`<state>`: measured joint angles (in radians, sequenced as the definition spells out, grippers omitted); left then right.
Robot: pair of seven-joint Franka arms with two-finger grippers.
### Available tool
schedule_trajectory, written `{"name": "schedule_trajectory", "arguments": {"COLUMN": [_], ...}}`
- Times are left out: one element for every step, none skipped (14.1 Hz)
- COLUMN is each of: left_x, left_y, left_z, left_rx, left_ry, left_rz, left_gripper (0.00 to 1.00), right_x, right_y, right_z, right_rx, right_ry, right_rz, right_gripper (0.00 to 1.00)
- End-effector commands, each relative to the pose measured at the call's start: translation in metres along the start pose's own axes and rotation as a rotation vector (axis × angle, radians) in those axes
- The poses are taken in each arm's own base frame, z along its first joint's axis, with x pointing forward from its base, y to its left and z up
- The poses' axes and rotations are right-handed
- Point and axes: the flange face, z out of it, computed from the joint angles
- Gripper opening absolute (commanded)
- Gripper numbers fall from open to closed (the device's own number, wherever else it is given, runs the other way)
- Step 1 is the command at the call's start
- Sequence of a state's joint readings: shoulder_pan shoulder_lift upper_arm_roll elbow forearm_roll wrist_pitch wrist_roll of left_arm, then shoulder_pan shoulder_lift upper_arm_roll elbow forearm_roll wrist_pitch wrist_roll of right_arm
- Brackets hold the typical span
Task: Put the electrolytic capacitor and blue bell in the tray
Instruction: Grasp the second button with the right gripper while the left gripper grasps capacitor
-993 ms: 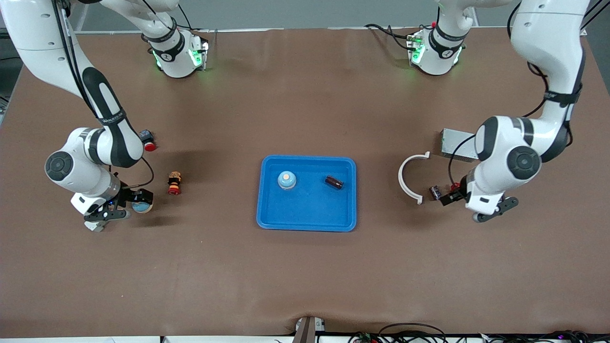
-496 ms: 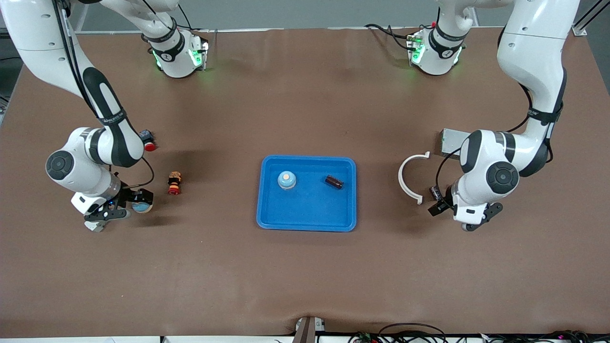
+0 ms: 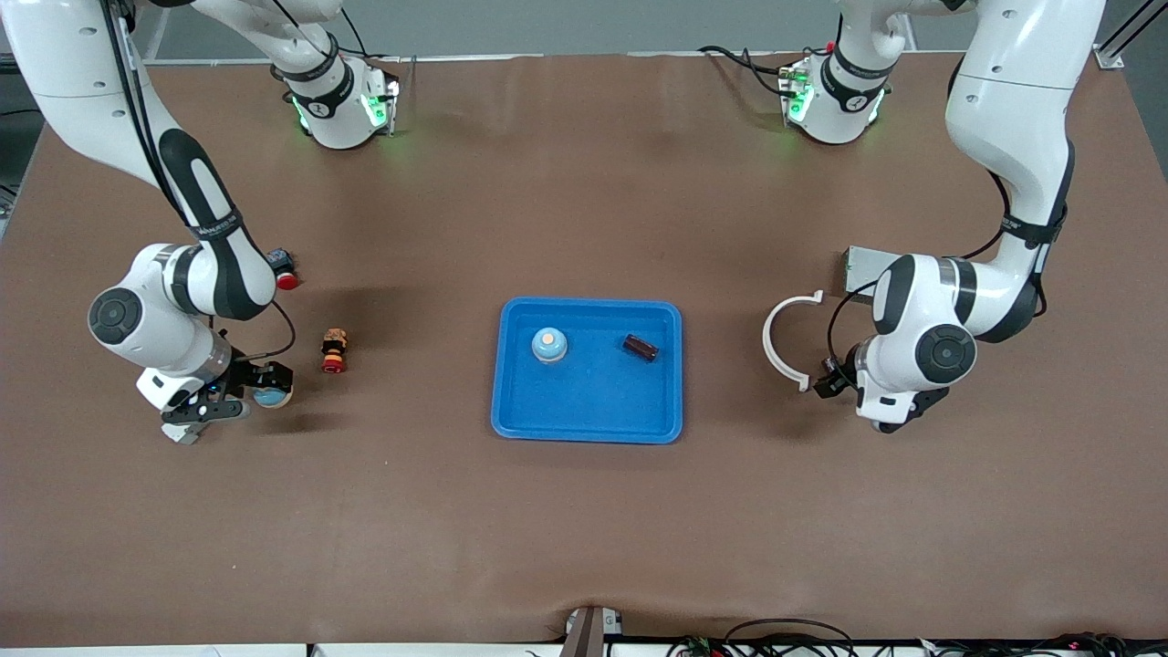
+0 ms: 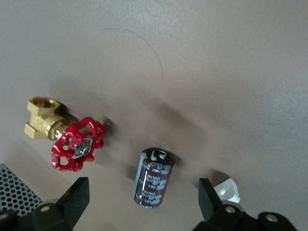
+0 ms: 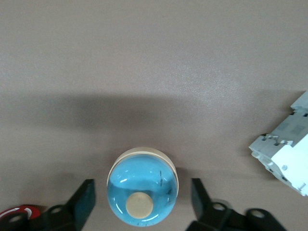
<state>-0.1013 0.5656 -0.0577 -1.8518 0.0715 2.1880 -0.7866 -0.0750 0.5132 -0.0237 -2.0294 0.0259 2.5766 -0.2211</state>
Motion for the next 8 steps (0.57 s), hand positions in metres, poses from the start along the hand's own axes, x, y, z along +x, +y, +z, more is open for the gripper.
{"name": "schedule_trajectory", "arguments": {"left_x": [-0.004,-0.006,-0.005,-0.005,-0.005,-0.006,-0.005,-0.005], "left_y": [0.001,0.002,0.001,0.001,0.001,0.002,0.003,0.003], "left_z": [0.009,0.015,0.017,0.017,0.017,0.022,0.026,0.026], "left_rx": [0.014,0.02,0.022,0.023,0.023,0.027,0.03,0.03], "left_ry": [-0.026,-0.032,-0.037,-0.036,-0.036,-0.04,-0.044,-0.044], "left_rz": [-0.021,-0.019,-0.021,-0.02,-0.02,-0.018,-0.02,-0.018], "left_gripper": [1.0,1.0,1.0,1.0,1.0,1.0,1.0,1.0], "right_x": [-0.006,-0.006,-0.006,-0.006,-0.005,-0.004,-0.001,0.001], "right_y": [0.001,0.001,0.001,0.0,-0.001,-0.005,-0.012,-0.018], "right_z": [-0.005,-0.005,-0.005,-0.005,-0.005,-0.006,-0.007,-0.008], "right_rx": [0.014,0.014,0.014,0.014,0.014,0.016,0.017,0.017], "right_ry": [0.006,0.006,0.006,0.006,0.006,0.006,0.003,0.003], "right_rz": [0.001,0.001,0.0,-0.002,0.0,-0.003,-0.011,-0.006], "right_gripper": [0.39,0.31,0.3,0.19,0.08,0.0,0.0,0.0]}}
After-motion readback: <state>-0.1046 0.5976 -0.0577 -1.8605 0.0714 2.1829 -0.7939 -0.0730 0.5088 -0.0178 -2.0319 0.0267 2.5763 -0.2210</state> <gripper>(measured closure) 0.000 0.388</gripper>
